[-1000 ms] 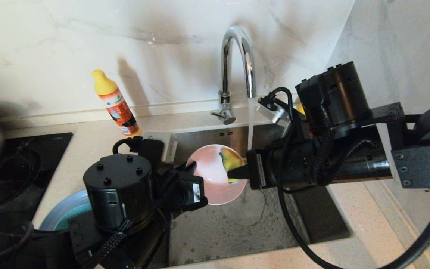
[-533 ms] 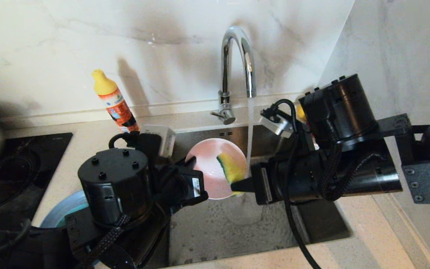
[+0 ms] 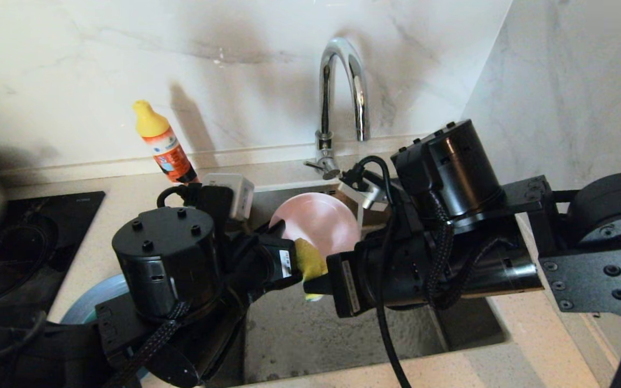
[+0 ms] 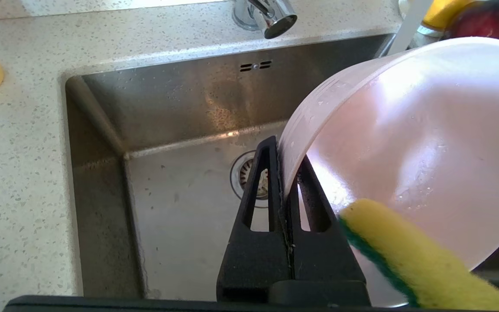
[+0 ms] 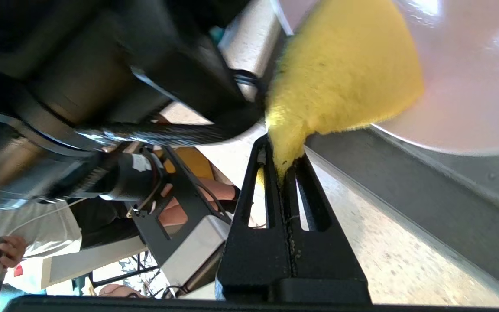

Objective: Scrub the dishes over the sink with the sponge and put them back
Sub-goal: Wipe the bowl

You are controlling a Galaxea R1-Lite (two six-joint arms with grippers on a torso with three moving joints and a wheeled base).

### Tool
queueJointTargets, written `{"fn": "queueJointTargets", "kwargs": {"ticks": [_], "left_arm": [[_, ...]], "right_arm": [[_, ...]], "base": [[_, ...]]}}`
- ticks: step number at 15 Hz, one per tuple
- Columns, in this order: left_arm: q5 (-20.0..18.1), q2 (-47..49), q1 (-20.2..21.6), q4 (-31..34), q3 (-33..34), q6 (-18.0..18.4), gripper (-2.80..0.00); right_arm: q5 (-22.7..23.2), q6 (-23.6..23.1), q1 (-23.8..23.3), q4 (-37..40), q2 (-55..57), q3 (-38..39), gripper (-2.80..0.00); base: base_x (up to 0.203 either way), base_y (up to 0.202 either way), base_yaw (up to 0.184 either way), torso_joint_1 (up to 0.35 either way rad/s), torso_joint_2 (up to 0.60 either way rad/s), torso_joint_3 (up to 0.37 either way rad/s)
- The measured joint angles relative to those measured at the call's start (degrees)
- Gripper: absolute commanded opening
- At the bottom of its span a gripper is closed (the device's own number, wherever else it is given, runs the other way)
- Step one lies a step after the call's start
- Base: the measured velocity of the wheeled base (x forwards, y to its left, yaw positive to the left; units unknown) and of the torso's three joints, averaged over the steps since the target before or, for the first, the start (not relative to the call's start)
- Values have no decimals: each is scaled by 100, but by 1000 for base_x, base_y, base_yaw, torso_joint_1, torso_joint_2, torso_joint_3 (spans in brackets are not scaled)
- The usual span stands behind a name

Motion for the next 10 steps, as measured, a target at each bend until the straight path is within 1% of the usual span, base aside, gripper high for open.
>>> {"fn": "queueJointTargets", "kwargs": {"ticks": [5,10], "left_arm": [[16,-20,15,-4,0,-2,-280],[48,-50,17,-2,40,-7,-280]], "right_arm": [[-26,30,-48,35,-57,86,-280],[-22,35,-412,24,-373,381,-280]], "base": [[0,0,0,0,0,0],[0,0,0,0,0,0]]}}
